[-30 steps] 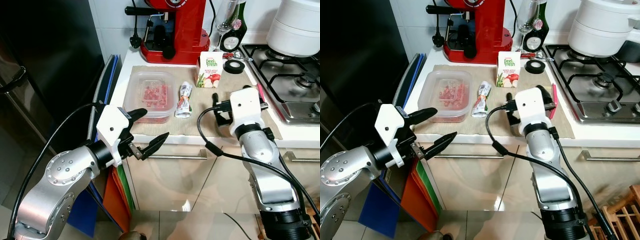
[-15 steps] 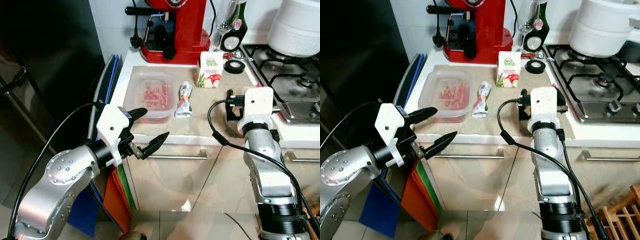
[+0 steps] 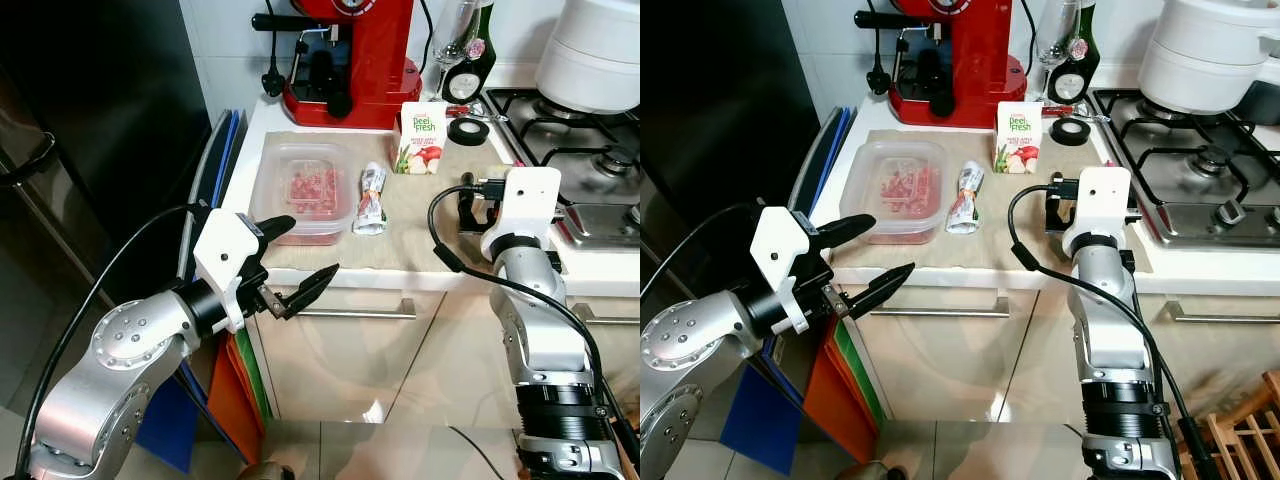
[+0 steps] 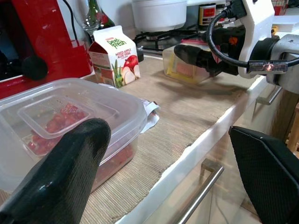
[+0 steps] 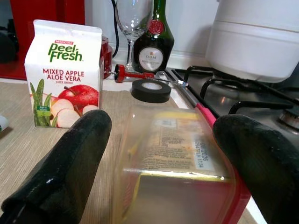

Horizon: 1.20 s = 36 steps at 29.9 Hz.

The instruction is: Restocking fridge

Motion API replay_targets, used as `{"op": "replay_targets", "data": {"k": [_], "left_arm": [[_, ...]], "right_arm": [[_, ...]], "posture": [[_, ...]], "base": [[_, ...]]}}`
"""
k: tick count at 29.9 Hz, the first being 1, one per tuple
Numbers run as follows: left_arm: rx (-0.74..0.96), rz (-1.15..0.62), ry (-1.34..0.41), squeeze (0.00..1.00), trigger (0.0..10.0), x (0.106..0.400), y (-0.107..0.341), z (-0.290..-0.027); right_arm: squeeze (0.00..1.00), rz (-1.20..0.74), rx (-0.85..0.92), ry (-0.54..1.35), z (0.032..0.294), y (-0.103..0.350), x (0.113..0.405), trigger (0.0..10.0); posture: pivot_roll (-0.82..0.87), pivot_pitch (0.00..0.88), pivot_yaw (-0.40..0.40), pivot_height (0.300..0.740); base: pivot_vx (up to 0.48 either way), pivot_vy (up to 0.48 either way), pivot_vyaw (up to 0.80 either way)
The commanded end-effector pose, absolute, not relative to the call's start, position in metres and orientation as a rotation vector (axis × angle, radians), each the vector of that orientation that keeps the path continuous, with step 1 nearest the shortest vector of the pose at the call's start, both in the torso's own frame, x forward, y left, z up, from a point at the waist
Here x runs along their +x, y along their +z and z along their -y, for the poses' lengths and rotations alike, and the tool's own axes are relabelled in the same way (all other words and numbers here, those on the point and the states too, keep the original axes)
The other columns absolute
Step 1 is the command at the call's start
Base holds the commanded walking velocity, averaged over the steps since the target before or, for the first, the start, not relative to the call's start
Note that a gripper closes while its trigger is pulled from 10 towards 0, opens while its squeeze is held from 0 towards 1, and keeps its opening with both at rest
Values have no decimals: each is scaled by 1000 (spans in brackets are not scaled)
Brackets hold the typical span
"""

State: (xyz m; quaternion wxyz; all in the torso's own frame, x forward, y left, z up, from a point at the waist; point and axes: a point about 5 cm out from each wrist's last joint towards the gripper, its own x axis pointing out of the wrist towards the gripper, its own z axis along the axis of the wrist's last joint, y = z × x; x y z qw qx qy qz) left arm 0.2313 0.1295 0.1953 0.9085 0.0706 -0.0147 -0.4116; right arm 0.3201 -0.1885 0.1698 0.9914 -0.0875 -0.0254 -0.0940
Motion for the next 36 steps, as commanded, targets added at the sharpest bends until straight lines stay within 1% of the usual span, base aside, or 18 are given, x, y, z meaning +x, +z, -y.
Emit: {"op": "replay_targets", "data": {"k": [1, 7, 10, 14, 16, 17, 19, 20, 21, 22, 23, 24, 30, 33, 36], "left_arm": [[159, 19, -859, 0, 10000, 231, 195, -131], [160, 17, -864, 0, 10000, 231, 195, -130], [159, 16, -870, 0, 10000, 232, 194, -130], [159, 19, -876, 0, 10000, 233, 194, -129], [158, 21, -878, 0, 10000, 234, 194, -128], [156, 25, -884, 0, 10000, 236, 193, -126], [155, 26, -886, 0, 10000, 236, 193, -126], [155, 28, -889, 0, 10000, 237, 193, -125], [154, 28, -889, 0, 10000, 237, 193, -125], [154, 28, -890, 0, 10000, 237, 193, -125], [155, 28, -891, 0, 10000, 237, 193, -125], [155, 28, -893, 0, 10000, 237, 192, -124], [157, 26, -900, 0, 10000, 237, 191, -124], [159, 25, -902, 0, 10000, 237, 191, -125], [162, 26, -904, 0, 10000, 237, 191, -125]], "right_arm": [[1000, 108, -168, -172, 189, 187, 319, 10000], [1000, 117, -186, -98, 184, 199, 315, 10000], [1000, 139, -262, -7, 179, 206, 313, 10000], [1000, 171, -260, 126, 169, 210, 308, 10000], [1000, 156, -250, 154, 167, 207, 306, 10000], [1000, 89, -236, 196, 165, 193, 303, 10000], [1000, 64, -230, 206, 165, 189, 302, 10000], [1000, 0, -225, 217, 165, 177, 302, 10000], [1000, -21, -222, 221, 165, 173, 301, 10000], [639, -39, -223, 225, 165, 170, 301, 10000], [27, -63, -227, 223, 165, 167, 301, 10000], [0, -82, -235, 222, 165, 164, 301, 10000], [0, -122, -249, 260, 161, 159, 301, 10000], [0, -133, -247, 314, 155, 157, 299, 10000], [0, -175, -256, 448, 140, 149, 290, 10000]], "posture": [[118, 18, 55, 740], [117, 18, 56, 740], [108, 17, 62, 740], [108, 17, 62, 740], [86, 1, 70, 740], [83, 0, 70, 740], [83, 0, 70, 740], [81, 0, 70, 740], [79, 0, 70, 740], [79, 0, 70, 740], [79, 0, 70, 740], [79, 0, 70, 740], [81, 0, 71, 740], [83, 0, 72, 740], [83, 0, 72, 740]], "base": [[0, 0, 0], [0, 0, 0], [0, 0, 0], [0, 0, 0], [0, 0, 0], [0, 0, 0], [0, 0, 0], [0, 0, 0], [0, 0, 0], [0, 0, 0], [0, 0, 0], [0, 0, 0], [0, 0, 0], [0, 0, 0], [0, 0, 0]]}}
